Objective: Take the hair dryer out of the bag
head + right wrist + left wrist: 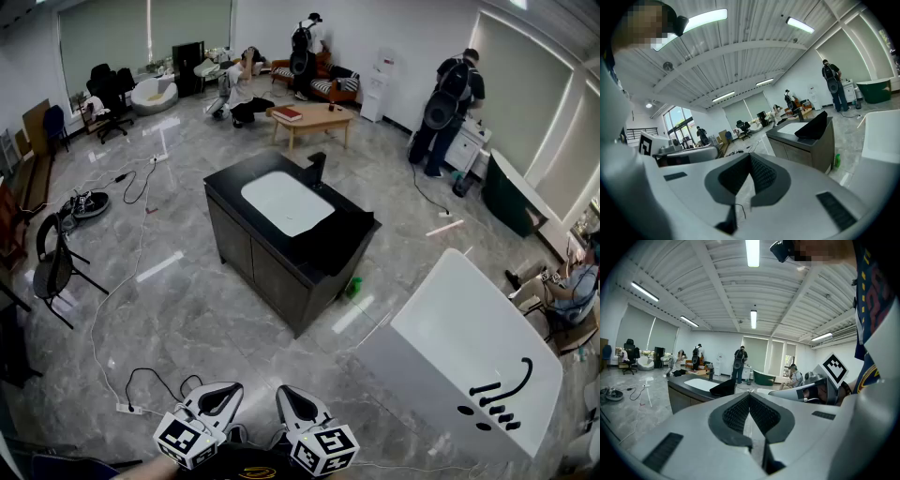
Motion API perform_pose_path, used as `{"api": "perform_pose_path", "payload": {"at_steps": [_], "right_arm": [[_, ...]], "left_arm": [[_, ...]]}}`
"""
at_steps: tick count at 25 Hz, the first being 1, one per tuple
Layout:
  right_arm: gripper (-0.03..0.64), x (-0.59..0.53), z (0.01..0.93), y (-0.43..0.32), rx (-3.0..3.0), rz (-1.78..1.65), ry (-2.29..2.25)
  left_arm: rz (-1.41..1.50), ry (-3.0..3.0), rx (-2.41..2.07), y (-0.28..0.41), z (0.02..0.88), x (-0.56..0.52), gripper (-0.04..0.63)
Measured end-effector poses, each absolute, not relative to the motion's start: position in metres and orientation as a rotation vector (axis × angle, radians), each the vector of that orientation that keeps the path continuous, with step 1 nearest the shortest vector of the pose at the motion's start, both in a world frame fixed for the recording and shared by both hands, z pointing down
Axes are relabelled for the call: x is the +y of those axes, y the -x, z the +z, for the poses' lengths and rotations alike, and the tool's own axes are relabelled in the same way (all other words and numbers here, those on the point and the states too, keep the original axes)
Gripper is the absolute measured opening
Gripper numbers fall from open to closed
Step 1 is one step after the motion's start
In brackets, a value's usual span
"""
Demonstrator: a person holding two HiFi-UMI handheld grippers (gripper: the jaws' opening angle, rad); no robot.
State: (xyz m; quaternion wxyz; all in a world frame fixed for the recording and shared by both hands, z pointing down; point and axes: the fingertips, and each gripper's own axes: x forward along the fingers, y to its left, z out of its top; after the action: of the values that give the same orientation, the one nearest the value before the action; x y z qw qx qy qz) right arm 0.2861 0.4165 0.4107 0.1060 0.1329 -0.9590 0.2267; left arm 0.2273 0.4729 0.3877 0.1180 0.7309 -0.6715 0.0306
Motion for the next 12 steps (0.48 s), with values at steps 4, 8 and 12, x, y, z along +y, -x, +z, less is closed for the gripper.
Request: {"api": "perform_pose_path", "payload": {"at_steps": [4,8,12], "right_arm": [[0.008,0.410,0.408,-0.295,-2.828,0.671,-0.398],[0.008,0.403,0.409,-0.304,-2.834,0.660,-0.394],[0.008,0.398,0.407,-0.314,-2.853,0.672,-0.373]], "left_arm": [[0.091,-2.143,-1.962,-0.237,0.384,0.466,0.003],[0.091,-2.138,-1.962,-0.246,0.385,0.459,0.003],[0.100,-2.131,-1.974,-0.258,0.386,0.455,0.003]]}}
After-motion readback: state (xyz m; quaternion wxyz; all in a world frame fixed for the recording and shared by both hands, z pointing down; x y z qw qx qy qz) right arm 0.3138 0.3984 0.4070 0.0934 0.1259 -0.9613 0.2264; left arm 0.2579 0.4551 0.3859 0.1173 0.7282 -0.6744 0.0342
